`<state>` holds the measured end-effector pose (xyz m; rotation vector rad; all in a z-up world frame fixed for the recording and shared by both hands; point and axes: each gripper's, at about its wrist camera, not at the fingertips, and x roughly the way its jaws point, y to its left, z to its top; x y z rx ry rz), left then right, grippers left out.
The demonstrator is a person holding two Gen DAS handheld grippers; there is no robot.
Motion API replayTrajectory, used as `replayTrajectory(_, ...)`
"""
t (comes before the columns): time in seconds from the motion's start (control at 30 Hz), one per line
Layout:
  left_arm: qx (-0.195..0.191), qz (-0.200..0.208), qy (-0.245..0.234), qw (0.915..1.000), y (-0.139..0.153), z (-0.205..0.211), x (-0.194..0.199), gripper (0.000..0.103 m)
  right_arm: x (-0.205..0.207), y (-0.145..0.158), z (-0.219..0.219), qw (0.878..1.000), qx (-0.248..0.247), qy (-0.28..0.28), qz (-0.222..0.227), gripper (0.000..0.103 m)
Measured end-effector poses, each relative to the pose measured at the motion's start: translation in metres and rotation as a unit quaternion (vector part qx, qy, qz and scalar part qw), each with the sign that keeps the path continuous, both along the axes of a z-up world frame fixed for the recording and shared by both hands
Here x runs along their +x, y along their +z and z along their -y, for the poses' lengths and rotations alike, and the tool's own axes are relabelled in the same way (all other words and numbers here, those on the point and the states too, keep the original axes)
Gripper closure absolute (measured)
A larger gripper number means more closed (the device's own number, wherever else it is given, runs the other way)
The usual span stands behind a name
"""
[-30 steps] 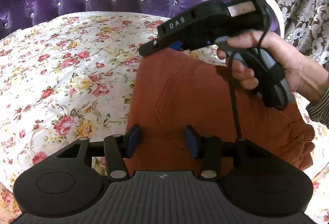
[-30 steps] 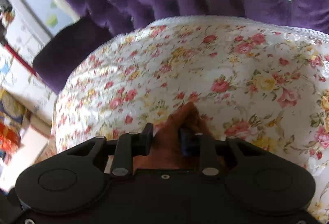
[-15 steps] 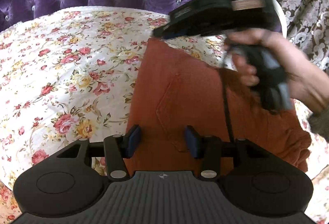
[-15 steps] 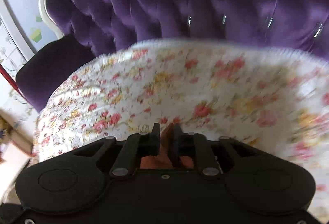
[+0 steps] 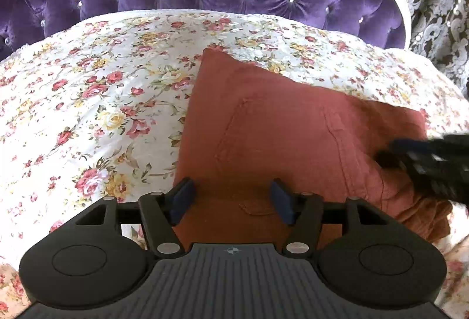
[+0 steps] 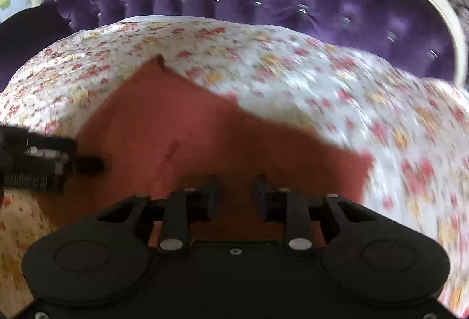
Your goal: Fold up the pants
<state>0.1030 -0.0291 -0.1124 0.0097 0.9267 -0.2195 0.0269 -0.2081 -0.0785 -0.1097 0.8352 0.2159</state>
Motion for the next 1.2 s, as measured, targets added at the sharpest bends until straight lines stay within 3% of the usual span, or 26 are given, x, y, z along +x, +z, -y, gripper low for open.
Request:
replayTrajectory(0.07,0.01,0.002,0.002,0.9999,0.0,0.003,-0.001,0.044,-0.014,-0.001,0.006,1.0,-0.004,-0.011,0.012,0.052)
replayTrajectory(0.3,0.026,0.007,0.013,0.9996,-0.001,0.008,-0.004,0.042,-0.041,-0.003,0.02,0.998,0.005,-0.061,0.026,0.037)
replayTrajectory(0.37,0.026,0.009,0.013,0.9995,-0.001,0.008,-0.005,0.042,-0.051,-0.005,0.028,0.997,0.011,-0.079,0.025,0.026)
replayTrajectory(0.57,0.032,0.024,0.006,0.9992,0.005,0.005,-0.011,0.041,-0.056,-0.013,0.058,0.989,0.102,-0.107,0.011,0.021)
replayTrajectory(0.73,0.019,0.061,0.046,0.9969,0.016,-0.02,-0.014,0.04,-0.053,-0.017,0.074,0.982,0.15,-0.113,0.001,0.017)
replayTrajectory(0.87,-0.004,0.003,0.036,0.9993,0.005,-0.034,0.003,0.04,-0.05,-0.02,0.078,0.979,0.171,-0.109,0.005,0.017)
replayTrajectory(1.03,-0.053,-0.022,0.018,0.9982,-0.005,-0.039,0.014,0.024,-0.041,-0.022,0.088,0.972,0.208,-0.112,0.007,0.016)
replayTrajectory(1.2,-0.02,-0.019,-0.035,0.999,-0.009,-0.016,0.025,0.012,-0.03,-0.027,0.1,0.96,0.256,-0.109,0.011,0.016)
